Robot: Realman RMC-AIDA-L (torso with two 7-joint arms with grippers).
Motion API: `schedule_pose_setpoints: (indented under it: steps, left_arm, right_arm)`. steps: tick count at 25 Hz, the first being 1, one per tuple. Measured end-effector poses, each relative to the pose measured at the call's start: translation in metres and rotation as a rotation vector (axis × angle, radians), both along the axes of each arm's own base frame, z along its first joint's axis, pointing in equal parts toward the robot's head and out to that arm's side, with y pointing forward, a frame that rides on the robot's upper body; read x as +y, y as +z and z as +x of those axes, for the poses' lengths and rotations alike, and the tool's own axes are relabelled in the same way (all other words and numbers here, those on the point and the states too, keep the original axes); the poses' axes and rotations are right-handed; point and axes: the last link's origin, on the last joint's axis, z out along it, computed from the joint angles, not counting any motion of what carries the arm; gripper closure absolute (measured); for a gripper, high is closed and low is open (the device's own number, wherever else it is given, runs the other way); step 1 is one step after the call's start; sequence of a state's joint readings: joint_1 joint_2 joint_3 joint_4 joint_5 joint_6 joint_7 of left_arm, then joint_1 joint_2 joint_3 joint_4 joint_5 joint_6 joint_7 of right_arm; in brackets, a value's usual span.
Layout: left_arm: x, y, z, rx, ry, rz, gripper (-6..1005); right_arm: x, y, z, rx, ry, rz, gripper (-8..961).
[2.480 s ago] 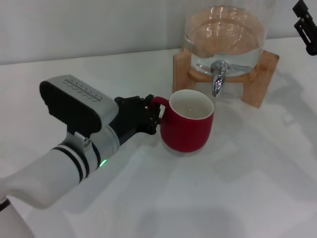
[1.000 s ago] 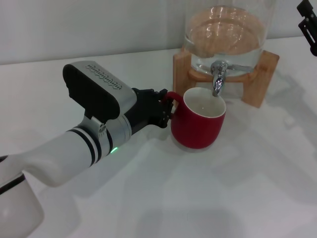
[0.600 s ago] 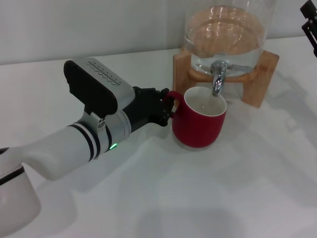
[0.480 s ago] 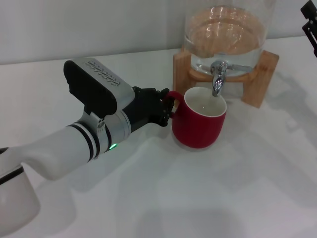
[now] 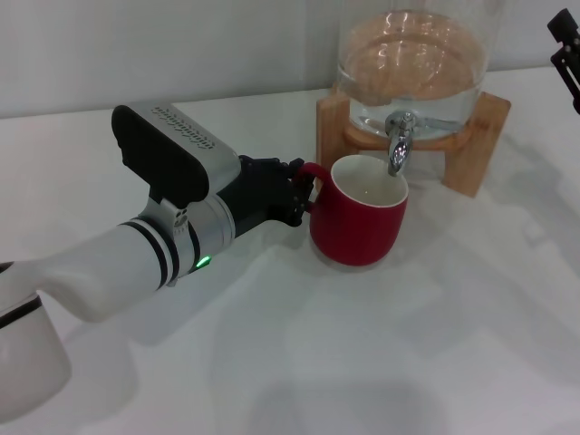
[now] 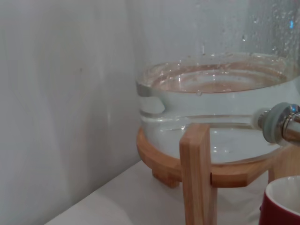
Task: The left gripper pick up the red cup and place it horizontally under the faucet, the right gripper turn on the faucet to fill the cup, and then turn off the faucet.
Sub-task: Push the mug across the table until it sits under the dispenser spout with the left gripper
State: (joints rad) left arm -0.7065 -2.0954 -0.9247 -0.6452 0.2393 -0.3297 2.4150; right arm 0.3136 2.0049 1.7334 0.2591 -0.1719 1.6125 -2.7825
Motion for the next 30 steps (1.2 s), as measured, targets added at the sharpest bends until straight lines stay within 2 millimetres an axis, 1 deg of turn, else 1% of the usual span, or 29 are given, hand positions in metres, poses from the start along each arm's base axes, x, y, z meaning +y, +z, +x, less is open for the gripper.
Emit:
schedule_pose_setpoints:
  steps: [18,23,30]
  left_arm:
    - [-0.0006,-0.0011,-0.0012,-0.035,0.06,-0.019,853]
    - [-0.0018,-0.0012,-0.0017,-0.039,0.063,-0.02,682]
    - [-0.0034,-0.0022,-0.0021,-0.044,0.07,-0.027,680]
  right_arm:
    - [-0.0042,-0.0012,-0.0002,-0.001,0.012,-0.005,349]
    - [-0.0068,-0.0005,-0.0004,0.001,0.021,0.0,349]
    - [-0.0096,0.0,0.0011,0.003,0.02,0.002,349]
